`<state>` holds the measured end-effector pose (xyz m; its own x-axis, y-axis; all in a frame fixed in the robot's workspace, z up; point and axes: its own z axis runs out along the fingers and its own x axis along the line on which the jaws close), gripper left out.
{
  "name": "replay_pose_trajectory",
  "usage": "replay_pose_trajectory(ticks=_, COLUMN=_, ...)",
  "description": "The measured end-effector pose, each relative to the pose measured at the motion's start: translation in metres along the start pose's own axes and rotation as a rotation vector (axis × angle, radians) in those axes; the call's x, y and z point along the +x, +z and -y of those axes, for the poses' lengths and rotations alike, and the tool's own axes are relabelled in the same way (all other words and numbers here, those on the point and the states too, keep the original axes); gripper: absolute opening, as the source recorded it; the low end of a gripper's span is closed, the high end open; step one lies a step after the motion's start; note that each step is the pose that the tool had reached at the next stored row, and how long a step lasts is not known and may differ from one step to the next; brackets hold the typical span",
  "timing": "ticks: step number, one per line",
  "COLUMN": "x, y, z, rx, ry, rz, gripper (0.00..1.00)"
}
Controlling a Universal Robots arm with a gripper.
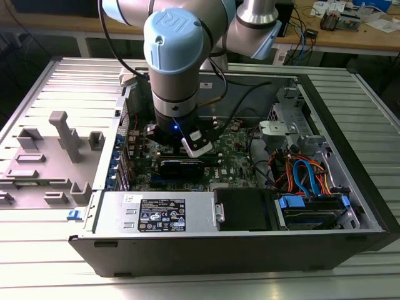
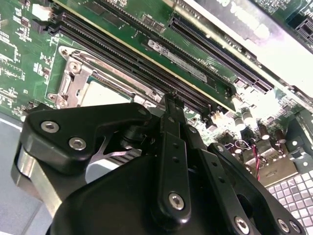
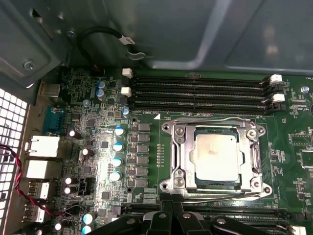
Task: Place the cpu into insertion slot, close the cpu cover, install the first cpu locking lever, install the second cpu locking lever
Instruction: 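Install the second cpu locking lever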
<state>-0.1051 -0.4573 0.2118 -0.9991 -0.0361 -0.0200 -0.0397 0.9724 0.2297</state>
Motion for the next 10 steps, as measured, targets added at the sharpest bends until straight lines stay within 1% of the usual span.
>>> replay_pose_trajectory(ticks=3, x=0.0004, y=0.0009, z=0.0001, rx=-0.0056, ry=0.0, rz=0.0004, gripper=0.11)
replay_pose_trajectory(ticks=10, x=0.0009, y=0.0033, z=0.0004, rx=-0.0128, ry=0.0, rz=0.0007, gripper=0.11)
